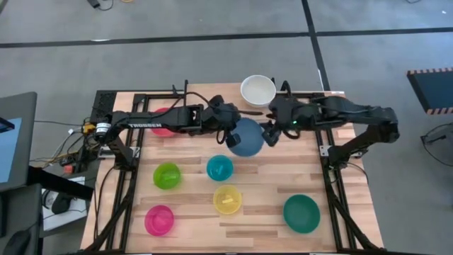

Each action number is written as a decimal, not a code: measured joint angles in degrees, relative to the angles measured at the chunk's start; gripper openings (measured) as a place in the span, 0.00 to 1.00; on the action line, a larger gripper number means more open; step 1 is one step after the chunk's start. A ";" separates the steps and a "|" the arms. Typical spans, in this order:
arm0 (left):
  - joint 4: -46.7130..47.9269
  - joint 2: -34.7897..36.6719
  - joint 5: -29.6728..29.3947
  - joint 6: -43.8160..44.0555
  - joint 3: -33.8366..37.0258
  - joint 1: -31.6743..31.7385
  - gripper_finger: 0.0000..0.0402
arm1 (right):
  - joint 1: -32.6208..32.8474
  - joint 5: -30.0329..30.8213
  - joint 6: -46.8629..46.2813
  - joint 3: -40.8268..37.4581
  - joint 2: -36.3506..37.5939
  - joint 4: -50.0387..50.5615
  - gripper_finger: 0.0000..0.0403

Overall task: Place and stack bowls onto a shelf
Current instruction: Stack the large blue bowl on top of the large white bowl on the shelf

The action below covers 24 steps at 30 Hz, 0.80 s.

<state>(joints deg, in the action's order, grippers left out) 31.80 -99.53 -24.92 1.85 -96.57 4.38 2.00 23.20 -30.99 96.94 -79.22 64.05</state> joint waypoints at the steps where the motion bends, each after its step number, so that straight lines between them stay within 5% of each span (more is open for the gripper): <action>1: -0.57 -0.02 0.01 -0.97 0.04 0.02 0.00 | -0.45 -1.95 1.30 -0.02 0.32 -0.35 0.57; 16: -12.67 -0.02 4.73 -11.02 0.10 -1.59 0.00 | -3.31 -9.02 9.51 -0.12 -0.76 8.09 0.57; 24: -14.74 0.00 4.92 -2.95 -0.06 -1.81 0.00 | -5.22 -8.93 8.83 -0.06 -1.73 13.50 0.43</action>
<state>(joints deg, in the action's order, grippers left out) 17.06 -99.53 -19.99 -1.10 -96.63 2.57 -3.23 14.26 -22.15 96.88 -80.95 77.55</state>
